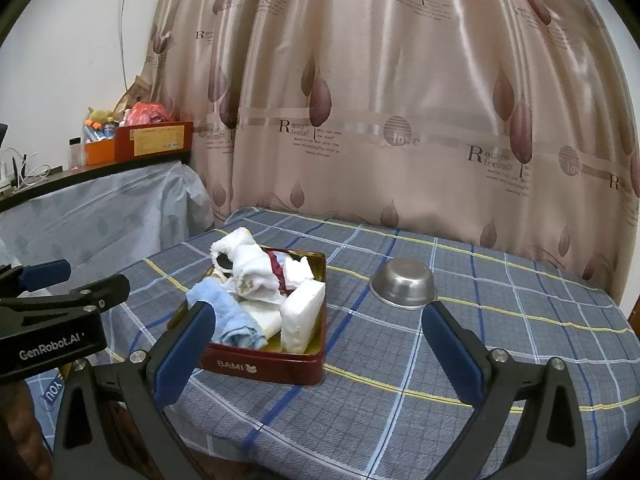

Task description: Organize soft objects

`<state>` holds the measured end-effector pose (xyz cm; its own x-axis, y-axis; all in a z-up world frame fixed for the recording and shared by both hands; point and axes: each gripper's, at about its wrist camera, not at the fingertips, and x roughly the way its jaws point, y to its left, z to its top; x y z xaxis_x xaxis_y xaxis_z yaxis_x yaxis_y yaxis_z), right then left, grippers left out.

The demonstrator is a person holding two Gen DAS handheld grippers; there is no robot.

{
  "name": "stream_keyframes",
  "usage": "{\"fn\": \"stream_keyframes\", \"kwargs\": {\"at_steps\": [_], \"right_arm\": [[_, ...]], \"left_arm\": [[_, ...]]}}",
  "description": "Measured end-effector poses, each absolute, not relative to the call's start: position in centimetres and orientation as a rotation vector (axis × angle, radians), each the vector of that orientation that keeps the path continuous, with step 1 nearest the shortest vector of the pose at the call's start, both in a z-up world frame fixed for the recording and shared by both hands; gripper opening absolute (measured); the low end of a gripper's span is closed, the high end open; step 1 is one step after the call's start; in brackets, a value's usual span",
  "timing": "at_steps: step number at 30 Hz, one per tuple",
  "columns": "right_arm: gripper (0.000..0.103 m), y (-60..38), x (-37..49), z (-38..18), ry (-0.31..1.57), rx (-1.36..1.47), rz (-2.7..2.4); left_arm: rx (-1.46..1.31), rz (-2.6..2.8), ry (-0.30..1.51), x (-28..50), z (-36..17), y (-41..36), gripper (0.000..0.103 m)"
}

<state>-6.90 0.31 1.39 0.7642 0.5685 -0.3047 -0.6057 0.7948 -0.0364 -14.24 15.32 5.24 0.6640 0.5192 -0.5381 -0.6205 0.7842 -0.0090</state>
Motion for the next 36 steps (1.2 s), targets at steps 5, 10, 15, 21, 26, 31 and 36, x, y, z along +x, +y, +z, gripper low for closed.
{"fn": "stream_keyframes", "kwargs": {"at_steps": [5,10,15,21,26,31,36], "right_arm": [[0.102,0.3,-6.92,1.35,0.287,-0.134,0.642],[0.102,0.34,-6.95,1.35,0.288,-0.135,0.642],[0.102,0.35,-7.0,1.33,0.288,-0.135,0.644],[0.102,0.35,-7.25,1.18,0.288,-0.138,0.645],[0.102,0.38,-7.25,1.12,0.288,-0.139,0.647],[0.102,0.39,-7.47,1.03,0.286,-0.141,0.649],[0.102,0.42,-7.45,0.94,0.288,-0.141,0.654]], "left_arm": [[-0.193,0.647,0.553,-14.24,5.13,15.29,0.08],[-0.184,0.64,0.554,-14.19,5.1,15.22,0.08],[-0.179,0.639,0.557,-14.05,5.06,15.17,0.08],[-0.177,0.638,0.563,-13.94,4.98,15.18,0.08],[-0.177,0.639,0.564,-13.9,4.94,15.22,0.08],[-0.174,0.64,0.561,-13.92,4.94,15.2,0.08],[-0.175,0.641,0.564,-13.88,4.95,15.18,0.08]]}}
